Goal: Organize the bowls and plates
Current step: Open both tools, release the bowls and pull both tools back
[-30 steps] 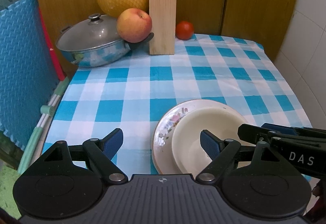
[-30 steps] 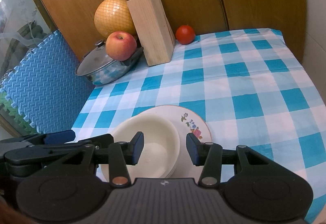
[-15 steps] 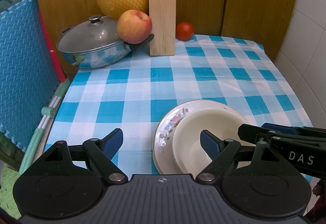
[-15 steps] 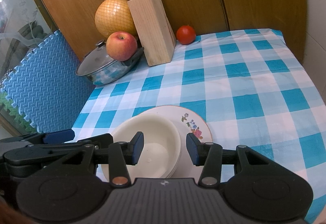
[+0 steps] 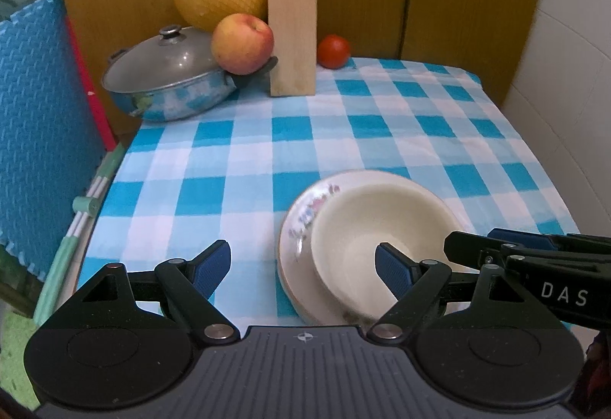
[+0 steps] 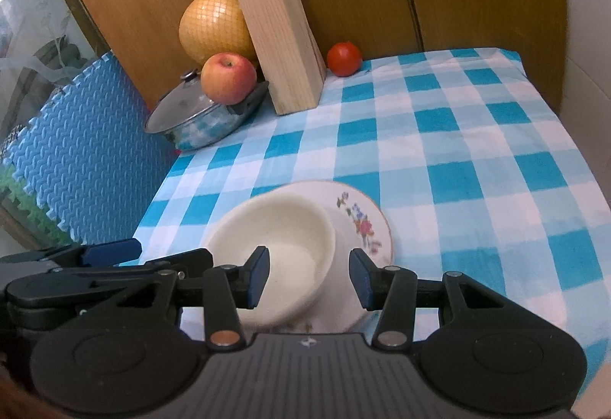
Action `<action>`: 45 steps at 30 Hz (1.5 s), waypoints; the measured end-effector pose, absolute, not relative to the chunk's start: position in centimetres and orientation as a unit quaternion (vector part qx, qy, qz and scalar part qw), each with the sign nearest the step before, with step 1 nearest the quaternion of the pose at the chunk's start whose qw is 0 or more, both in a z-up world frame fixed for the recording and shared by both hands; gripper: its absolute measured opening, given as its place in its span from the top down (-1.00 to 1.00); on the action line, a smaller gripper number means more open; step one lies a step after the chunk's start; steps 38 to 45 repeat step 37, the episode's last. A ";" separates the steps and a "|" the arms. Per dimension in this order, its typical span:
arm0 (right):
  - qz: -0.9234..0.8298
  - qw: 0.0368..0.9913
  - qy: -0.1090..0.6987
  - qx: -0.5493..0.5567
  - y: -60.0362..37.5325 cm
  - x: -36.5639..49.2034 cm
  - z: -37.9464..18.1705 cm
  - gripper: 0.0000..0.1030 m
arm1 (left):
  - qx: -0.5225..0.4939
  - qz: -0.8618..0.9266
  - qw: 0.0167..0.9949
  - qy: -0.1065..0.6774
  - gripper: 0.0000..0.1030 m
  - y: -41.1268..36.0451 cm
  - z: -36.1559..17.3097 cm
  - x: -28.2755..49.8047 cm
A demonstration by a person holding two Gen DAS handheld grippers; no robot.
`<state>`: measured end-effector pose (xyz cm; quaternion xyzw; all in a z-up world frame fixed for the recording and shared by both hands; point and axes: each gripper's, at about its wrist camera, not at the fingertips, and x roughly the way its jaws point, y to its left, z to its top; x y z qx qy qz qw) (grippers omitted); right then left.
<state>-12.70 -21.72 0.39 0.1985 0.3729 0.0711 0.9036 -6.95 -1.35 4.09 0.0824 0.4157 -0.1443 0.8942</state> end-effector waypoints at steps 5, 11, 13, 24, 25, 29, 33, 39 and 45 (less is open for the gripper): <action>0.064 0.902 0.387 0.182 -21.0 -15.4 0.6 0.14 | 0.096 -0.153 0.887 0.426 -0.70 -1.1 3.9 -9.3; 0.052 0.893 0.418 0.161 -20.1 -17.4 0.0 0.14 | 0.106 -0.163 0.872 0.450 -0.70 -0.9 2.4 -11.1; 0.047 0.887 0.430 0.161 -19.9 -17.7 -0.5 0.14 | 0.110 -0.165 0.865 0.461 -0.69 -1.0 1.7 -11.2; 0.035 0.872 0.458 0.170 -20.0 -17.9 -2.3 0.15 | 0.121 -0.174 0.845 0.490 -0.66 -1.4 -0.1 -11.2; 0.036 0.871 0.459 0.170 -20.0 -17.9 -2.4 0.15 | 0.122 -0.173 0.845 0.492 -0.66 -1.5 -0.2 -11.2; 0.037 0.867 0.464 0.178 -20.2 -17.8 -2.9 0.15 | 0.125 -0.172 0.842 0.495 -0.66 -1.7 -0.5 -11.2; 0.038 0.867 0.460 0.186 -20.3 -17.9 -2.9 0.15 | 0.123 -0.174 0.845 0.491 -0.66 -1.7 -0.4 -11.3; 0.042 0.869 0.457 0.187 -20.4 -17.8 -2.9 0.14 | 0.126 -0.171 0.851 0.480 -0.67 -1.7 -0.2 -11.4; 0.042 0.869 0.457 0.187 -20.4 -17.8 -2.9 0.14 | 0.126 -0.171 0.851 0.480 -0.67 -1.7 -0.2 -11.4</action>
